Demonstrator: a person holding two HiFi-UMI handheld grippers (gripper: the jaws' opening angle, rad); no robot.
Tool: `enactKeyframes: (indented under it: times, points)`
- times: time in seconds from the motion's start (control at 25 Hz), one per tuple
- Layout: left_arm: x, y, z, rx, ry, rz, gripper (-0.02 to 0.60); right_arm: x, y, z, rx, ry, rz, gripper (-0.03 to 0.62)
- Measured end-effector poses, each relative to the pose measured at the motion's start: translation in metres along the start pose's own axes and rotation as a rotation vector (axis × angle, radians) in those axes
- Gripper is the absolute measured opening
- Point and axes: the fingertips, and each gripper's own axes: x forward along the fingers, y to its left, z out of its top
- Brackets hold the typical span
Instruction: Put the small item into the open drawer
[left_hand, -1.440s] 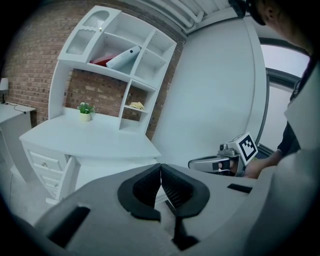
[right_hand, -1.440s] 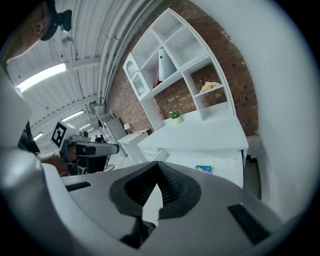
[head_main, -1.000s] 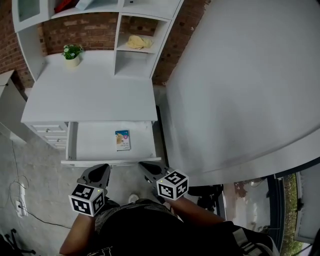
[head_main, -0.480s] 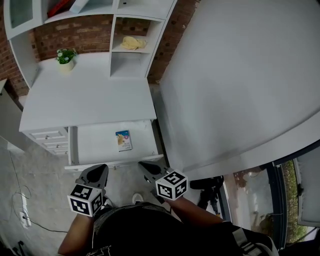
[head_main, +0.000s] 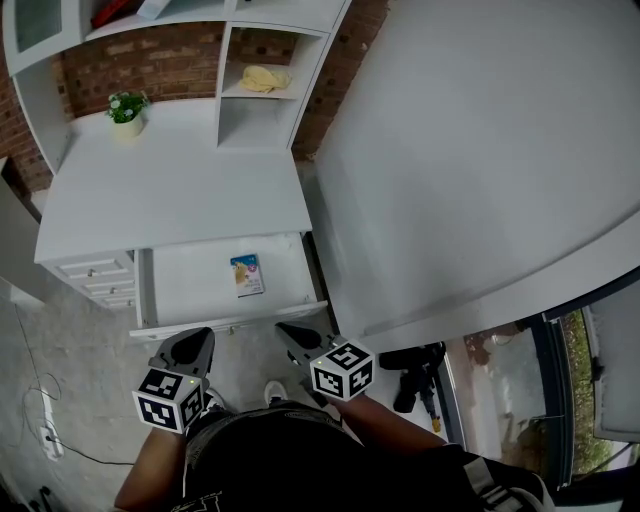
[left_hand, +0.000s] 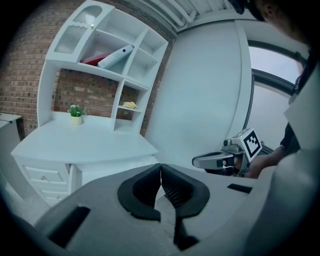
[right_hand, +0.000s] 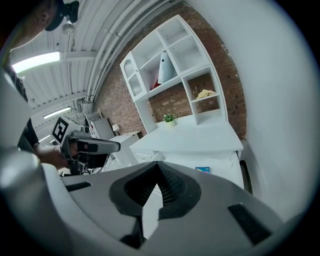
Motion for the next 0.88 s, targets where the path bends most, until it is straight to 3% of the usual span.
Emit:
enactKeyframes:
  times: [0.88]
  points:
    - [-0.0039,-0.0012,-0.0036,-0.004,0.001,-0.005,0.018,-0.0007,0.0074,-0.0062,0.004,0.006,-0.011,0.003]
